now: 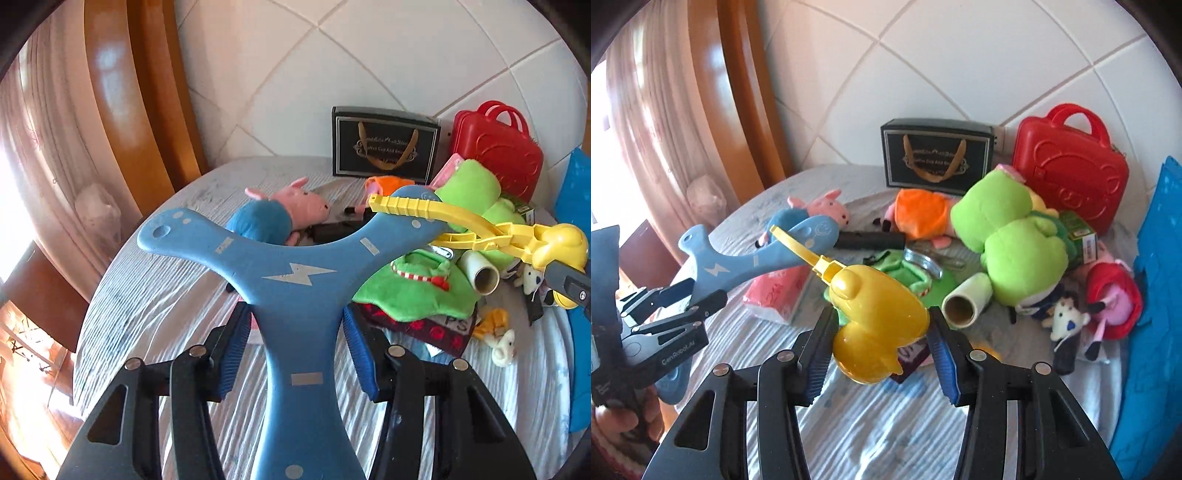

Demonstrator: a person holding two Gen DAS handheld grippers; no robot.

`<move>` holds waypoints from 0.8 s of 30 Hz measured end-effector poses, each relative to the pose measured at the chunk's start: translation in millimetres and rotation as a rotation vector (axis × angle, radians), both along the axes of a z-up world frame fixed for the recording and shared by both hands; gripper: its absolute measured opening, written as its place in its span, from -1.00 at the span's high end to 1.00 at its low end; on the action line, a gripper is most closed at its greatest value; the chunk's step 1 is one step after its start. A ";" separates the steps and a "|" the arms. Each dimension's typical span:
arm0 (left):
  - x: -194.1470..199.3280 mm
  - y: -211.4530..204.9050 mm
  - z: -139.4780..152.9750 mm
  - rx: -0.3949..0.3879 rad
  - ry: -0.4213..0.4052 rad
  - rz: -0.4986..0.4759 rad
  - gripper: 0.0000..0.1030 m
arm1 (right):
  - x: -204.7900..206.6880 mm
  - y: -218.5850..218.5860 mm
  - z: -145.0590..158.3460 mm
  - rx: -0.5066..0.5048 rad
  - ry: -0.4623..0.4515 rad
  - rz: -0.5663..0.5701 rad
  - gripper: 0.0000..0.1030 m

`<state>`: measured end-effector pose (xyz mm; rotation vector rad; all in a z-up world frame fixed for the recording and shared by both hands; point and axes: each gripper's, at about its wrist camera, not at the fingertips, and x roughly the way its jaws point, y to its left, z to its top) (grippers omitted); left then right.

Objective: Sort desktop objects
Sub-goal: 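Lift the boomerang and duck clip and carry them over the crate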

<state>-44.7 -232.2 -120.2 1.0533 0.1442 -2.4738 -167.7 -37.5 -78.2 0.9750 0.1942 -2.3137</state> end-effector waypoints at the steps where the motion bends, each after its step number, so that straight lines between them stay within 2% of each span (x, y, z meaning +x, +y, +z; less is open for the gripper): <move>1: -2.7 2.4 7.0 -0.005 0.015 -0.010 0.01 | -0.2 2.1 7.9 -0.008 0.016 -0.009 0.06; 7: -18.2 26.3 56.9 -0.036 0.121 -0.097 0.01 | 5.9 29.1 60.2 -0.044 0.130 -0.086 0.07; 13: -33.5 71.2 106.8 -0.056 0.227 -0.246 0.01 | 19.3 78.6 111.9 -0.086 0.242 -0.213 0.07; 19: -56.0 136.6 150.2 -0.041 0.315 -0.421 0.01 | 38.9 140.0 155.9 -0.080 0.347 -0.383 0.07; 24: -72.8 210.6 178.2 -0.044 0.368 -0.581 0.01 | 59.3 202.4 182.4 -0.075 0.402 -0.539 0.07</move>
